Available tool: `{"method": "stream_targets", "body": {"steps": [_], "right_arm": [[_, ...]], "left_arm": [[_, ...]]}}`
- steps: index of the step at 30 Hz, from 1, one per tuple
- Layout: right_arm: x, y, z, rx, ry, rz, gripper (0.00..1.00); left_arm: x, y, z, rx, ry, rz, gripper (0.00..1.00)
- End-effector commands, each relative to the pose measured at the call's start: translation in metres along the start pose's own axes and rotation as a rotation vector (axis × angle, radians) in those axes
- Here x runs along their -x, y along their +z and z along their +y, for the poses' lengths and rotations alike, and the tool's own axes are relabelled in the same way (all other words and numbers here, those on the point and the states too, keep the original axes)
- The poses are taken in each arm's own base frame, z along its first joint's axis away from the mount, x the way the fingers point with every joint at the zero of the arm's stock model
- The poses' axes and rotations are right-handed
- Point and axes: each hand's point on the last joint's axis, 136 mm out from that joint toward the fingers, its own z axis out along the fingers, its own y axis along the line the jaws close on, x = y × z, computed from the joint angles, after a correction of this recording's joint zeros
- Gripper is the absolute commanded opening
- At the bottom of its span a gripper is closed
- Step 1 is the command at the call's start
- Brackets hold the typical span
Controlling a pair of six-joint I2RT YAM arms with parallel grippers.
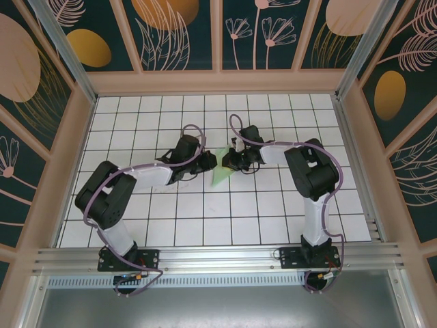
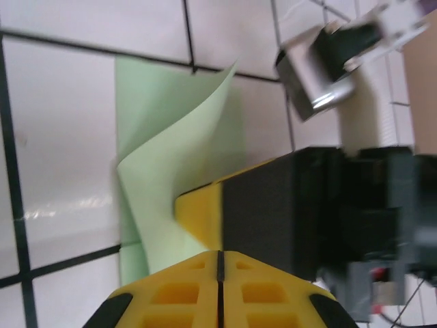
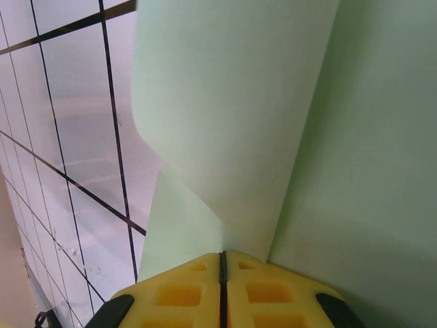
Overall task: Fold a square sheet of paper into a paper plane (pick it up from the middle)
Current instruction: Fourth fold the wing at the center of the table.
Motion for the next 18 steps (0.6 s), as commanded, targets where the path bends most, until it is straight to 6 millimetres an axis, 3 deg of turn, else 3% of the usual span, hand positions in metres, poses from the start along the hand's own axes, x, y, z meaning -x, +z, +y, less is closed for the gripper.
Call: {"method": "stream_targets", "body": {"steps": [1,9,18], "right_arm": [[-0.018,0.016,-0.037,-0.121,0.062,0.029,0.09],[-0.018,0.016,-0.035,-0.116,0.066,0.027,0.09],[-0.018,0.015,-0.034,-0.116,0.069,0.025,0.09]], "left_arm": [[-0.003,0.005,0.007,0.018,0.003,0.022,0.10],[-0.022,0.022,0.008,-0.034,-0.016,0.117,0.08],[-0.038,0.033,0.036,0.059,-0.042,0.169,0.07]]}}
